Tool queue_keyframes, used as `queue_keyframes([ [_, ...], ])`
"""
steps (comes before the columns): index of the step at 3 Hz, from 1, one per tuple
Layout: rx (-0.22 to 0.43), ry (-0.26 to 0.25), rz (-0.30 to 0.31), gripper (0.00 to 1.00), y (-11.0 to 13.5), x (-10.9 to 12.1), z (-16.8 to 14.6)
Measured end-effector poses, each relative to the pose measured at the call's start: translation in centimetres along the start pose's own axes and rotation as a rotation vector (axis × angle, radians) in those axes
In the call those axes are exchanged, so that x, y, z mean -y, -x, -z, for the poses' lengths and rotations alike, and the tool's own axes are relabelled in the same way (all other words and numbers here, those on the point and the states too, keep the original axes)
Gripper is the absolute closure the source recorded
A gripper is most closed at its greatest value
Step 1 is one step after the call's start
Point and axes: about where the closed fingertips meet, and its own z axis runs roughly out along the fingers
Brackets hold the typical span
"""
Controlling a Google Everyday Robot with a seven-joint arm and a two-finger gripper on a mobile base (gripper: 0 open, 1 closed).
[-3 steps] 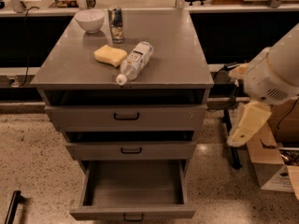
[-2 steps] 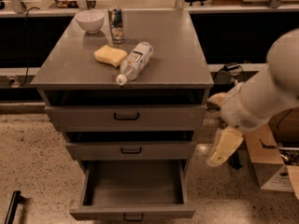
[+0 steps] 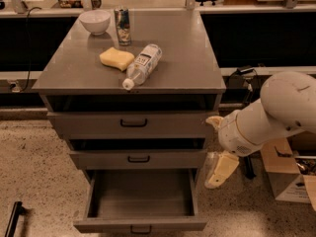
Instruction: Close bottom drawer
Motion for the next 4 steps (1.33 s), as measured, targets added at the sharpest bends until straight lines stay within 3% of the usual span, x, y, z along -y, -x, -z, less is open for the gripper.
queue_keyframes([
  [1,0.017,0.036,0.016,0.0,0.1,0.2,-1.9],
  [2,0.093,0.096,0.058,0.0,-0.6,-2.4,-7.7],
  [3,0.215,0.069,0.113,0.0,-1.6,-4.7,-14.5],
  [4,0.232,0.01,0.119,0.0,-1.7,-3.3,-15.6],
])
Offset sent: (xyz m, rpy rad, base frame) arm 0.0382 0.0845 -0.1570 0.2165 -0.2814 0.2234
